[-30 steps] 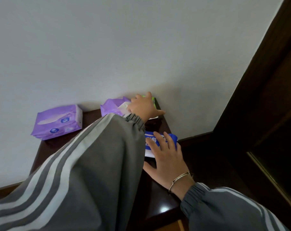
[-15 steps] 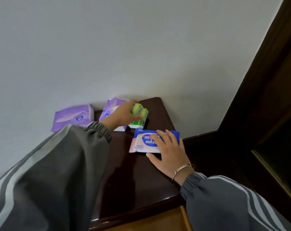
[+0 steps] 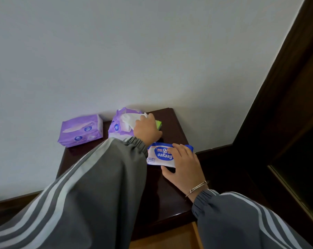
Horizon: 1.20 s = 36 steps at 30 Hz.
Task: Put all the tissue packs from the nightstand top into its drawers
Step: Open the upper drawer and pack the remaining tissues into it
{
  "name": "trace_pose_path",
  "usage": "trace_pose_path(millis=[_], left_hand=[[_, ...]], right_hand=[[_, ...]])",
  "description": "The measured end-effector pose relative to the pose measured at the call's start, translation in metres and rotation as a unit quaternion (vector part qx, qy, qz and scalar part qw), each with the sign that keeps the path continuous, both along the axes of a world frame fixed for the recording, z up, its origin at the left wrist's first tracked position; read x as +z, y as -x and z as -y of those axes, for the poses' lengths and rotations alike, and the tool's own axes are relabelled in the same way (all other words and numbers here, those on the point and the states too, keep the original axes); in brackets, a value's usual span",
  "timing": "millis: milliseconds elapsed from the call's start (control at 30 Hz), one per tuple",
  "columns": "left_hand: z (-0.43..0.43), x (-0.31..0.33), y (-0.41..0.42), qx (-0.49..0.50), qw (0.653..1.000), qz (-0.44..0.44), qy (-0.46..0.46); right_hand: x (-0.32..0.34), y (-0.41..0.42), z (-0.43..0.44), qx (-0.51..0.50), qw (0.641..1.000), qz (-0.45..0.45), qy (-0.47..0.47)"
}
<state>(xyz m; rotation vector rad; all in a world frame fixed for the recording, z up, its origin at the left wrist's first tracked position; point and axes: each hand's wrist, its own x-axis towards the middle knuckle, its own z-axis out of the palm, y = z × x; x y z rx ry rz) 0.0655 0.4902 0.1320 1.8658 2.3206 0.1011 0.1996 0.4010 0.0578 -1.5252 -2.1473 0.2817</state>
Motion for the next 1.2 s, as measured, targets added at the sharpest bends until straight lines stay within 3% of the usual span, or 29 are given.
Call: trace_pose_path(millis=[200,367,467,533,667,900,1200], left_hand=[[-0.001,-0.009,0.009,0.050,0.999,-0.009,0.009],[0.010,-0.008,0.012,0.007,0.994,-0.029,-0.106],[0.022,0.007,0.019,-0.015,0.967,0.073,-0.243],[0.030,0.019,0.026,0.003,0.948,0.154,-0.279],[0.046,0.033,0.046,0.070,0.949,0.246,-0.187],[0.090,0.041,0.084,0.150,0.952,0.260,-0.065],[0.132,0.039,0.106,0.215,0.851,0.470,-0.098]], right_hand=[[-0.003,0.001,-0.003,0.011,1.000,0.003,0.013],[-0.003,0.001,-0.001,0.011,1.000,-0.001,0.005],[-0.002,0.001,0.000,0.008,1.000,0.001,0.000],[-0.002,0.002,0.000,0.008,1.000,0.011,-0.001],[-0.001,0.002,0.001,0.012,1.000,0.025,0.008],[0.001,0.002,0.002,0.013,0.999,0.036,0.012],[0.000,-0.003,0.019,-0.006,0.998,0.066,0.021]])
